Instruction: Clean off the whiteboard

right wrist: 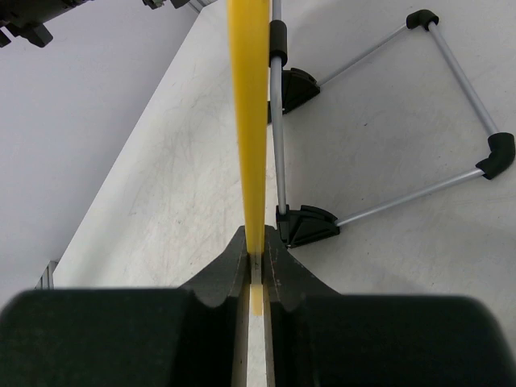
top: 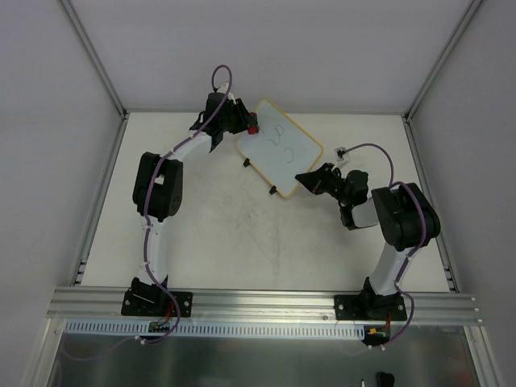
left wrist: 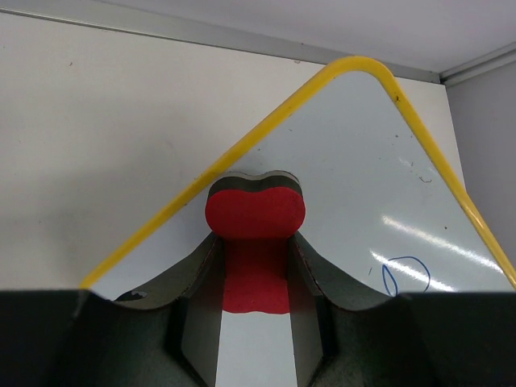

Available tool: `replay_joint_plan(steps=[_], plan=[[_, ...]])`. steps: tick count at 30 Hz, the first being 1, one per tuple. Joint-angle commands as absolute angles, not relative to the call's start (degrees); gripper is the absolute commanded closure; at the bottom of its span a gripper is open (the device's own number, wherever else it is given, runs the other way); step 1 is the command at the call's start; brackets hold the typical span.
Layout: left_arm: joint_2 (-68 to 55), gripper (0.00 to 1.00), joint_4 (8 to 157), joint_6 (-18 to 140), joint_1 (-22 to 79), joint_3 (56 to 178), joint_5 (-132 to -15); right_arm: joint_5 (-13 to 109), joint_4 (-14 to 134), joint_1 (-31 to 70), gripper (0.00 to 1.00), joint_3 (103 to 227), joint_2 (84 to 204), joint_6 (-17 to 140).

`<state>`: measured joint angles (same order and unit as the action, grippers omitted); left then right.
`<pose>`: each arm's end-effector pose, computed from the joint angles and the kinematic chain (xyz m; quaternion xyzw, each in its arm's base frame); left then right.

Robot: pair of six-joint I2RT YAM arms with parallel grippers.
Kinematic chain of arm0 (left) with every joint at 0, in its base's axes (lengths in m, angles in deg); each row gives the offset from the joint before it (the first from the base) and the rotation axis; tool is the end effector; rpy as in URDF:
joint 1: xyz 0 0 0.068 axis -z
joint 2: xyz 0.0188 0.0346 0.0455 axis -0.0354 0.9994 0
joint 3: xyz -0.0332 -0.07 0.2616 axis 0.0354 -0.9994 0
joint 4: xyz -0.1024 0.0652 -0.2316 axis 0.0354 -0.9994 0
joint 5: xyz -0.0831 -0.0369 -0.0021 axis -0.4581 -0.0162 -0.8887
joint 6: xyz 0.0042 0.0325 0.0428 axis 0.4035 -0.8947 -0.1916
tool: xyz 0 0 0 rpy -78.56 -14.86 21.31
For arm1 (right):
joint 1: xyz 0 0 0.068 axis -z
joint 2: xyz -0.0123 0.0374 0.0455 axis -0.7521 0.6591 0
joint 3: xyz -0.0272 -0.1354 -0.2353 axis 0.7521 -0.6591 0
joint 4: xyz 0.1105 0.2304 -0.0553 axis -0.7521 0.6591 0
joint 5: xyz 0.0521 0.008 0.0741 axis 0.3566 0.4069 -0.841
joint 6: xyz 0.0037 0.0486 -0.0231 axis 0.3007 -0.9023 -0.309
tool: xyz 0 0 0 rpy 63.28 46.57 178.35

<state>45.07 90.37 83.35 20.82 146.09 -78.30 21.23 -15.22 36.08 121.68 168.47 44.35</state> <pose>0.5001 -0.1786 0.2399 -0.0345 0.7951 -0.3455 0.4973 0.3098 0.0901 0.1529 -0.1433 0.6862 0.4074 0.5854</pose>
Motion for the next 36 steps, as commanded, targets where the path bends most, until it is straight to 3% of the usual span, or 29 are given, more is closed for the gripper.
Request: replay_joint_plan(steps=[1,17,36], plan=[[46.3,1.0,90.9,81.6,21.2,148.0,-80.7,17.6,-24.0,35.5,1.0,121.4,166.3,43.5],[47.8,1.0,90.6,82.0,24.0,146.6,-89.2,17.4,-23.9,35.5,1.0,121.5,166.4,43.4],[39.3,1.0,91.2,77.3,35.6,134.8,-88.1,16.5,-23.2,35.4,1.0,122.6,166.8,43.2]])
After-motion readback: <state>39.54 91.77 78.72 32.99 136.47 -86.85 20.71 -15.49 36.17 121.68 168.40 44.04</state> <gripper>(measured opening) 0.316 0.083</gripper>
